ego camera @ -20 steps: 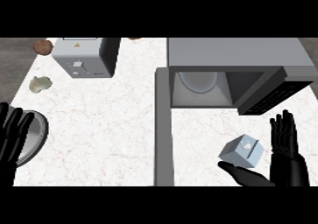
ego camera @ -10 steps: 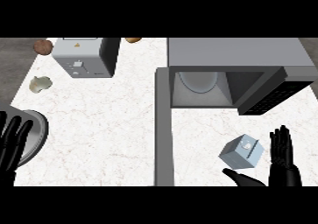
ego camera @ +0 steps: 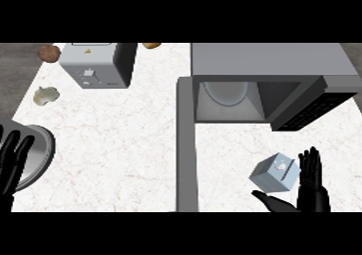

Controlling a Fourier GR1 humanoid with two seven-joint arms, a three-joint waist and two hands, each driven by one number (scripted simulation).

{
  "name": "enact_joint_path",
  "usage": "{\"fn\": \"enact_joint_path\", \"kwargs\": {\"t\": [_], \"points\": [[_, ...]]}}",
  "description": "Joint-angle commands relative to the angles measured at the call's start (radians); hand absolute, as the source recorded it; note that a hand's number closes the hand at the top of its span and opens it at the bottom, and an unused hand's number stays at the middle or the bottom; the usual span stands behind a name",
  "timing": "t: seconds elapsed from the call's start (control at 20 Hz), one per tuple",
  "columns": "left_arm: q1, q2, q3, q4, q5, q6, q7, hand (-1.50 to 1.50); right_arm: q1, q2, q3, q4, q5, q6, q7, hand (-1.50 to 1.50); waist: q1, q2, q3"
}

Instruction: Pick up the milk, place it into the microwave and close the microwave

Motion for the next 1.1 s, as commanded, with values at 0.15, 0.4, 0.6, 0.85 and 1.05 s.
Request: {"fn": "enact_joint_path", "kwargs": {"t": [0.15,0.4,0.6,0.85,1.05], "points": [[0.086,-0.024,-0.045,0.005,-0.048,-0.029,-0.073,-1.50,-0.151,-0.036,-0.102,0.321,-0.030,0.040,-0.162,-1.50,0.004,0.000,0.000],[0.025,-0.011,-0.026,0.012,-0.035,-0.004,-0.032,-1.50,-0.213,-0.038,-0.109,0.501,-0.020,0.080,-0.282,-1.50,0.002,0.000,0.000],[0.049,-0.027,-0.060,-0.025,-0.047,0.020,-0.025,-1.50,-0.199,-0.081,-0.055,0.559,0.081,0.090,-0.386,1.50,0.005,0.001,0.000],[0.061,0.015,0.039,-0.004,0.054,-0.046,-0.045,-1.50,-0.210,-0.036,-0.059,0.544,0.045,0.136,-0.455,1.50,0.003,-0.001,0.000],[0.042,0.002,0.004,-0.021,0.012,-0.023,-0.019,-1.50,-0.267,-0.024,0.000,0.507,0.059,0.200,-0.418,1.50,0.004,0.000,0.000]]}}
